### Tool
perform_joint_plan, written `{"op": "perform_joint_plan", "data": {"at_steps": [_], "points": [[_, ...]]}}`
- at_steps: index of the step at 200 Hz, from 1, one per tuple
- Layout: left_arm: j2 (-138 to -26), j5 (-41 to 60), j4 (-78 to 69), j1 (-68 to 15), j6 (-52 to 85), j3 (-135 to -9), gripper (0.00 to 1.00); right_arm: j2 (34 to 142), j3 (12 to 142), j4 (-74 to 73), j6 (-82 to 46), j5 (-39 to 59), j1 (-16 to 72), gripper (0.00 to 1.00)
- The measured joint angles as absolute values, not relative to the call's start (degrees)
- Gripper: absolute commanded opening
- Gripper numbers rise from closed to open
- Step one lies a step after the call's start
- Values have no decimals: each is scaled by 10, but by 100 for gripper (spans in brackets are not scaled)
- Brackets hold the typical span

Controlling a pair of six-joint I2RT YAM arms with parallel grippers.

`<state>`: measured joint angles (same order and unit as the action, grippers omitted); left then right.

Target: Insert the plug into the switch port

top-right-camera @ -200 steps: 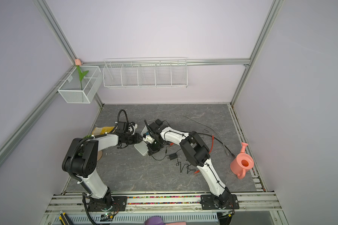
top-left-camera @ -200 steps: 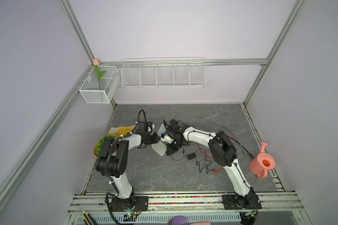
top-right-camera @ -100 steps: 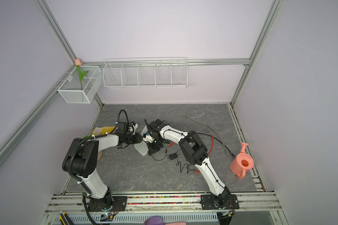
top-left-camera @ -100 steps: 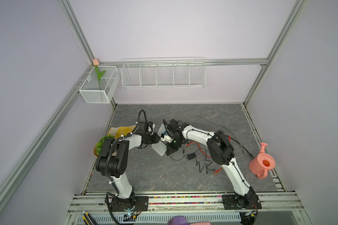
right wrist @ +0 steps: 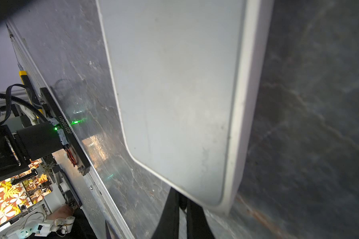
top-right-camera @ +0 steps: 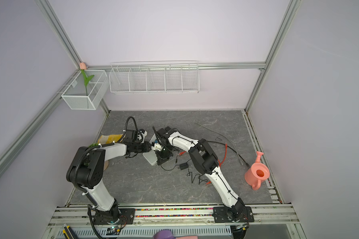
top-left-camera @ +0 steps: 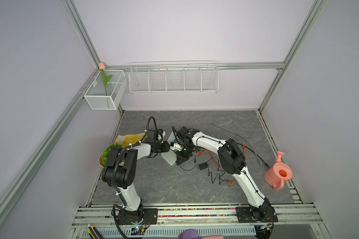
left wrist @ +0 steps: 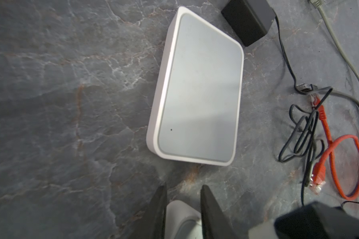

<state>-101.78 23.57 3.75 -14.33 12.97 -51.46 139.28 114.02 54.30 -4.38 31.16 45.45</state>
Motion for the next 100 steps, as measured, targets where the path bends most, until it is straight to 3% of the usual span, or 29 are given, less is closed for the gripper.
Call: {"op": "perform_joint_plan", "data": {"at_steps": [100], "points": [[-1011,236,18,-149,128,-505,30,1397,1151,553,-60,313,454,6]]}}
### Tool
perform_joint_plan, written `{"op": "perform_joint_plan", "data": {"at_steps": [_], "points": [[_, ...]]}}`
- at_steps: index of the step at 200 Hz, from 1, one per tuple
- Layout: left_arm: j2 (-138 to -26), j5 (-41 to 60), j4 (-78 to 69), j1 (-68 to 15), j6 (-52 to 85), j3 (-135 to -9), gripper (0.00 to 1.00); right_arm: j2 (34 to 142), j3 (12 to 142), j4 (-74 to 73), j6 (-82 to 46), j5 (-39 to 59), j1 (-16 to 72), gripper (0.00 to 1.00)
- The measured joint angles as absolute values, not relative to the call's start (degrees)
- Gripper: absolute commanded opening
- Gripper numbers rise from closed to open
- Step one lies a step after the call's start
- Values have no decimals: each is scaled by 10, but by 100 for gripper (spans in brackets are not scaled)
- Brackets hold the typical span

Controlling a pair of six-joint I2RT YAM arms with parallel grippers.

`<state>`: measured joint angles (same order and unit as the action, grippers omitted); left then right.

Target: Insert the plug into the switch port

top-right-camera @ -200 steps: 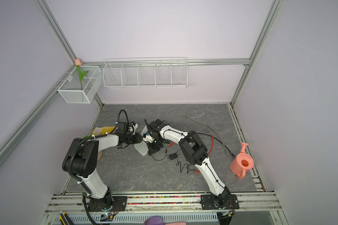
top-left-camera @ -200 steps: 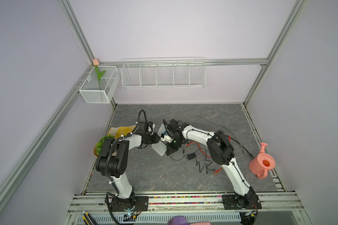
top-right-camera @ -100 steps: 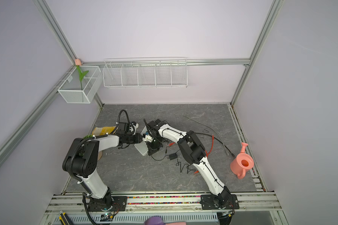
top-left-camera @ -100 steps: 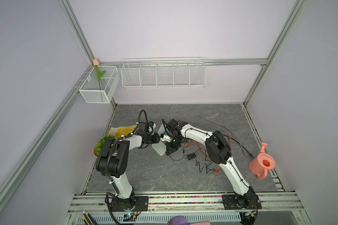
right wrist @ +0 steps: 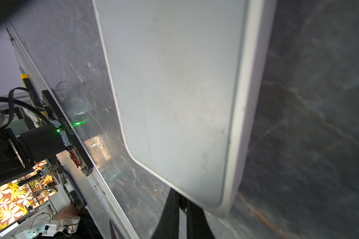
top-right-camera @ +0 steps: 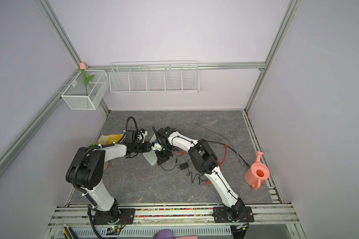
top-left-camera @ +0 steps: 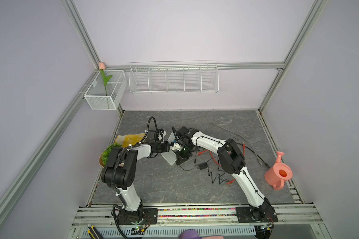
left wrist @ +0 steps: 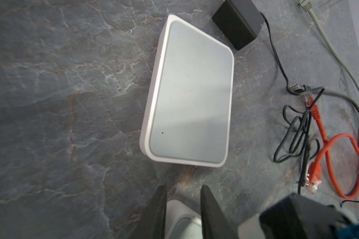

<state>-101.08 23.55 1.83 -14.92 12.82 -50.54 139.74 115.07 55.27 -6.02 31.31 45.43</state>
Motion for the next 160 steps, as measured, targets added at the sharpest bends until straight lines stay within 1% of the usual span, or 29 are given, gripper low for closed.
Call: {"op": "perform_joint_plan", "data": {"at_steps": [88,124,160], "points": [[-1010,234,12,-151,128,-503,29,1397,1149,550,-80,317,454,6],[-1010,233,11,-151,128,-503,29,1384,1115,515,-84,333,450,6],[-1006,231,18,-151,129,-503,29,1364,1074,471,-86,336,449,13]]}}
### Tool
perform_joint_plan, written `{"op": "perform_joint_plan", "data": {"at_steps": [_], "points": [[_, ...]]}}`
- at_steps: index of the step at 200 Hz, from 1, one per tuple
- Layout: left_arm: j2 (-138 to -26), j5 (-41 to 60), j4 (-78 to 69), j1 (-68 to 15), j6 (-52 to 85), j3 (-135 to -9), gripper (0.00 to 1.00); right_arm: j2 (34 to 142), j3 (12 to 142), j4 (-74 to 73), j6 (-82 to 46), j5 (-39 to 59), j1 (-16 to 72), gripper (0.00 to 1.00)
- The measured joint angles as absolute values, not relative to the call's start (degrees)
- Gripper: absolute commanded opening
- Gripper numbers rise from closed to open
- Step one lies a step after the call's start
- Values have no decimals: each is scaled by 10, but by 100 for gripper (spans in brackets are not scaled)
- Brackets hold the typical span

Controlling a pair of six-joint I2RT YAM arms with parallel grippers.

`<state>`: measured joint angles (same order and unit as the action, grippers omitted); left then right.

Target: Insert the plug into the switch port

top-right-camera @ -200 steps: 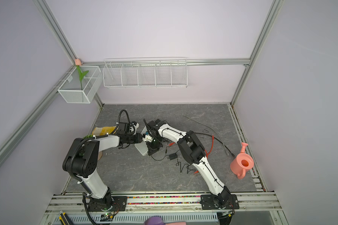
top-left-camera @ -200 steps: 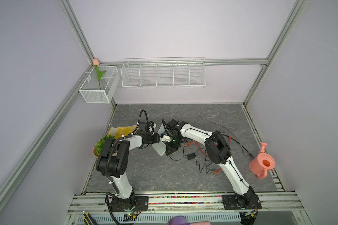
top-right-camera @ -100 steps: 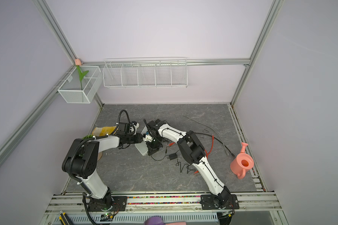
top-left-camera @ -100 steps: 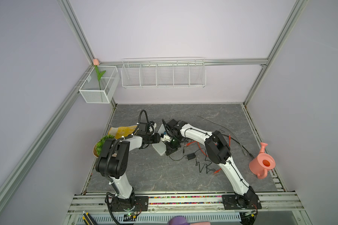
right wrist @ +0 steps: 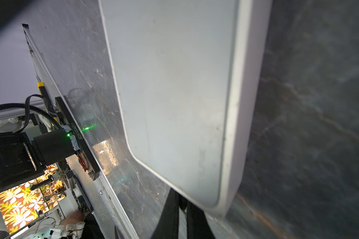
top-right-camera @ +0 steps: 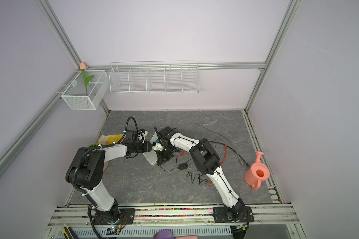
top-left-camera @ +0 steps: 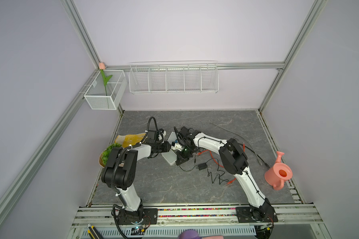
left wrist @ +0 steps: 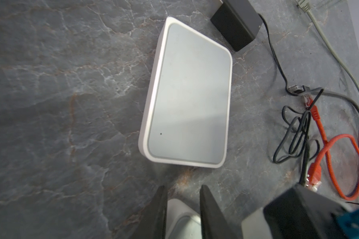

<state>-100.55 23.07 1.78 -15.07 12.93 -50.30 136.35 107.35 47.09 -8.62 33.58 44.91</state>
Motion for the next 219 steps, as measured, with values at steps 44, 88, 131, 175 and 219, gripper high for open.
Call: {"op": "perform_joint_plan", "data": {"at_steps": [44,88,131,175,219], "points": [[-995,234,42,-145,133,-504,29,1348,1045,421,-90,331,444,22],[-994,239,60,-138,135,-510,29,1326,1009,380,-82,336,441,40],[-992,252,96,-130,138,-510,29,1293,967,350,-55,313,439,57],[-990,266,111,-130,143,-510,29,1271,950,350,-8,261,440,67],[-985,271,128,-131,144,-510,29,1259,947,358,41,197,439,76]]}}
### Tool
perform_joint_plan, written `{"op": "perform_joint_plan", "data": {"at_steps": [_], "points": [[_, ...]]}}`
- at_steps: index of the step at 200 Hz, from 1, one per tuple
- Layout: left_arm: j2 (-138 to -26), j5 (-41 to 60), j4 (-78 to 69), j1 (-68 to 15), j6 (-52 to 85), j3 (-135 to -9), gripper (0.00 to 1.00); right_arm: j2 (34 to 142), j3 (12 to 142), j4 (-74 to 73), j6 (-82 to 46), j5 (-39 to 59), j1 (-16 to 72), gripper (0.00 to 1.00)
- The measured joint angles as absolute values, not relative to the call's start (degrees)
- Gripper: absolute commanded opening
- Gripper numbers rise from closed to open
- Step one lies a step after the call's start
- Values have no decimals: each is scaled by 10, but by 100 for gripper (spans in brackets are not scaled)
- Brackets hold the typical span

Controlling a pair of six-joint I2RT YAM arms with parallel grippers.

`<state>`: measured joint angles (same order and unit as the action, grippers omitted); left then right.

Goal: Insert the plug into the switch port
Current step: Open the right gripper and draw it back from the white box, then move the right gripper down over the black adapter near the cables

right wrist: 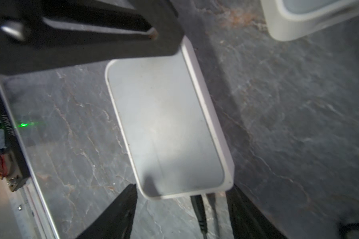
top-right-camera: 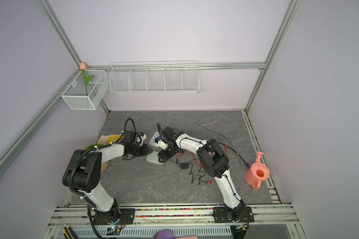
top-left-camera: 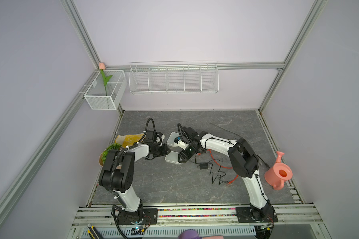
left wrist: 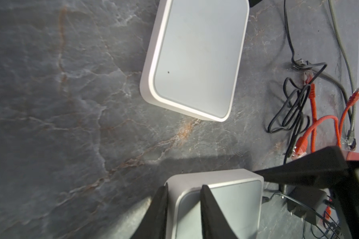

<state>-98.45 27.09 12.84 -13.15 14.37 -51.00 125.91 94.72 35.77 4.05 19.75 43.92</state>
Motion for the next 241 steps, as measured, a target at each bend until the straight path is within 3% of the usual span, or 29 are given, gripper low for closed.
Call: {"op": "perform_joint_plan", "data": {"at_steps": [8,29,91,140,192,241], "points": [[-984,271,131,-131,144,-510,29,1258,947,361,49,188,439,85],[-983,271,134,-131,144,-510,29,1255,949,368,63,168,439,85],[-964,271,138,-128,149,-506,28,1236,926,373,65,146,425,63],[-936,271,138,-128,155,-503,29,1110,847,369,57,148,418,73],[-913,270,140,-128,156,-503,29,978,732,386,7,72,416,75],[-913,272,140,-132,159,-509,29,939,637,417,-39,9,442,75]]}}
